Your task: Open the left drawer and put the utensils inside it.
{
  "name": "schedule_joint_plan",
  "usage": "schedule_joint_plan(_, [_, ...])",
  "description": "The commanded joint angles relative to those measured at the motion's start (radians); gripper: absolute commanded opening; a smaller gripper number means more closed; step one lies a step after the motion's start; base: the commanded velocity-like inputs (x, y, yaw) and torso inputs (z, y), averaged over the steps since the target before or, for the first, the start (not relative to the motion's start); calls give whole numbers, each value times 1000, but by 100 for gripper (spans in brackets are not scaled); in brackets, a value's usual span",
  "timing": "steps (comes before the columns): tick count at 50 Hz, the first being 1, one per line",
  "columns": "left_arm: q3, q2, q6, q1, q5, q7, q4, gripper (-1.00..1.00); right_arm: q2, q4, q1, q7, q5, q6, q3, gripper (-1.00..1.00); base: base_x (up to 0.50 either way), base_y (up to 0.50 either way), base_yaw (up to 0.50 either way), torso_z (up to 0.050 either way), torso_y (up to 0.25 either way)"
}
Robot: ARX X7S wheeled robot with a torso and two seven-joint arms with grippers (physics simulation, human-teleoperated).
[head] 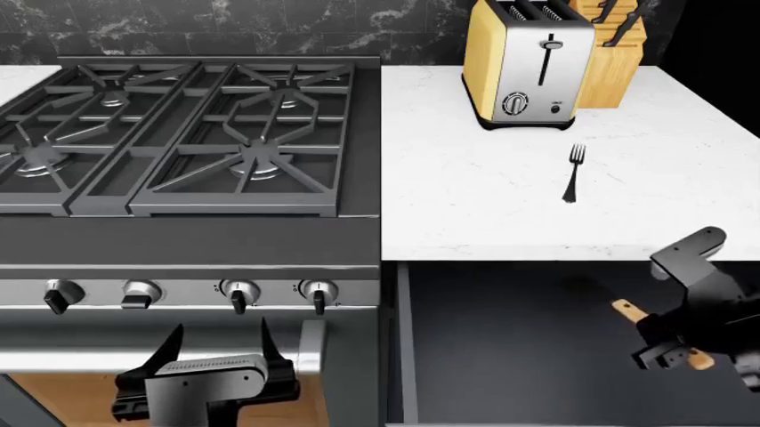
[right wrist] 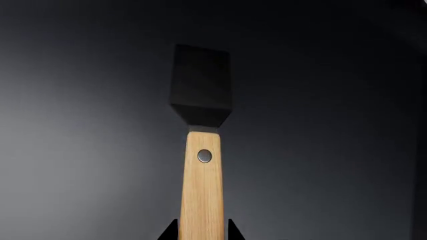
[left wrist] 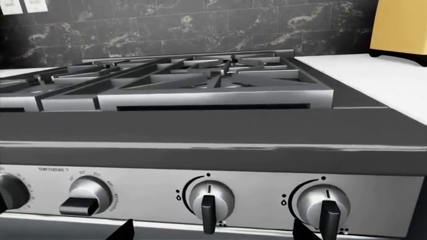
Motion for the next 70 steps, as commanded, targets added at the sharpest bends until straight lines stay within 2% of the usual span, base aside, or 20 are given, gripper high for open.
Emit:
schedule_joint_plan(1, [2, -6, -5, 6, 0, -6, 21, 100, -34, 94, 15, 43, 15, -24, 25, -100, 0, 0, 0, 0, 0])
schedule_joint_plan(19, [4, -12, 6, 5, -4, -8, 9, 100, -71, 237, 38, 35, -12, -103, -14, -100, 0, 0, 0, 0, 1])
schedule_joint_plan(43, [5, -17, 13, 10, -11, -17, 12, 100, -86, 296, 56, 33, -23, -131, -30, -100, 0, 0, 0, 0, 0])
schedule_joint_plan(44, [5, -18, 13, 10, -11, -17, 12, 100, -84, 291, 54, 33, -23, -127, -29, 100, 0, 0, 0, 0, 0])
schedule_joint_plan(58, [7, -21, 16, 14, -14, -23, 16, 100, -63, 216, 32, 37, -17, -86, -23, 100, 0, 0, 0, 0, 0])
schedule_joint_plan(63, [8, -22, 17, 12, -15, -24, 15, 100, -38, 130, 7, 39, -6, -40, -9, 100, 0, 0, 0, 0, 0])
schedule_joint_plan(70, [9, -24, 18, 12, -15, -26, 15, 100, 47, -129, -76, 45, 46, 61, 57, 100, 0, 0, 0, 0, 0])
